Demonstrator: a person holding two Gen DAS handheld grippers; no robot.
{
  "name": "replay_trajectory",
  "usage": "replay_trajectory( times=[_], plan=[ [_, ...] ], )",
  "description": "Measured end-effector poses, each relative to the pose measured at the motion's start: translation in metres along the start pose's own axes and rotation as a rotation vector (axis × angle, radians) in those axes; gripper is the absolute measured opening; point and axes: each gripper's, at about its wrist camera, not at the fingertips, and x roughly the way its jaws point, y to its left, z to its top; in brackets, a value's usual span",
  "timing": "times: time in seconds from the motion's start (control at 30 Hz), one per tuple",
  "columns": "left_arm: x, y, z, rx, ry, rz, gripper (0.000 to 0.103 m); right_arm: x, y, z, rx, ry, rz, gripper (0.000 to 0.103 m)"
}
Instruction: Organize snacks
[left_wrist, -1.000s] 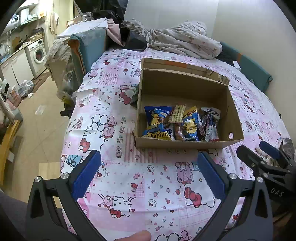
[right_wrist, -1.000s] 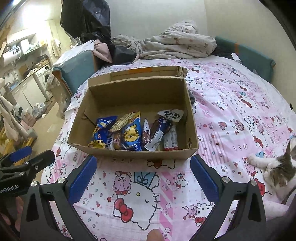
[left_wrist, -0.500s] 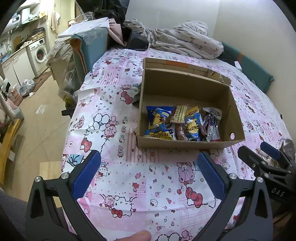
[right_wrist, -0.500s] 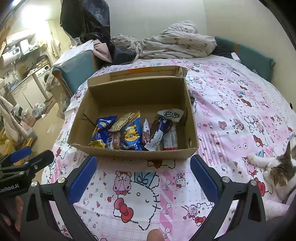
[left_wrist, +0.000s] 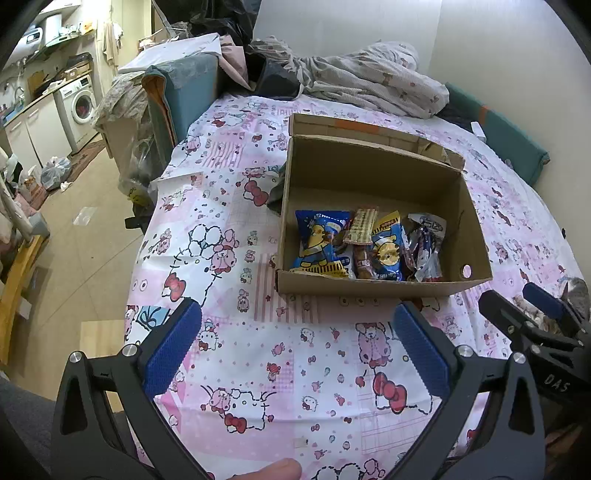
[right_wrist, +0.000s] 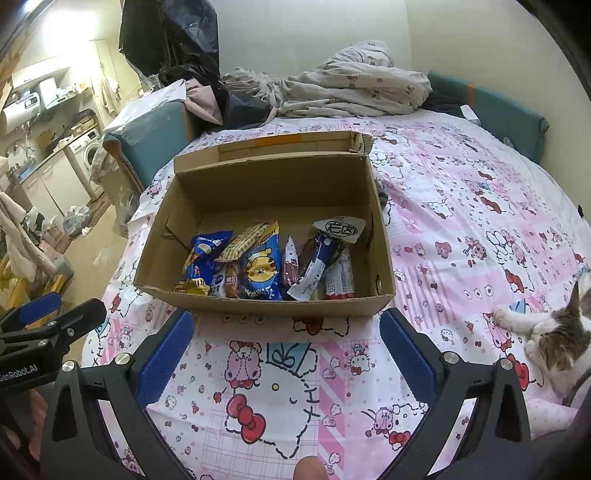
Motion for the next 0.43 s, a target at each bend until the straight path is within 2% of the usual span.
replay_trajectory(
  times=[0.43],
  plan=[
    [0.0000,0.0015,-0.0017,0.000,-0.007,0.007,0.103,-0.0010,0.0020,0.0004,-0.006,0.001,0.008,0.103]
  ],
)
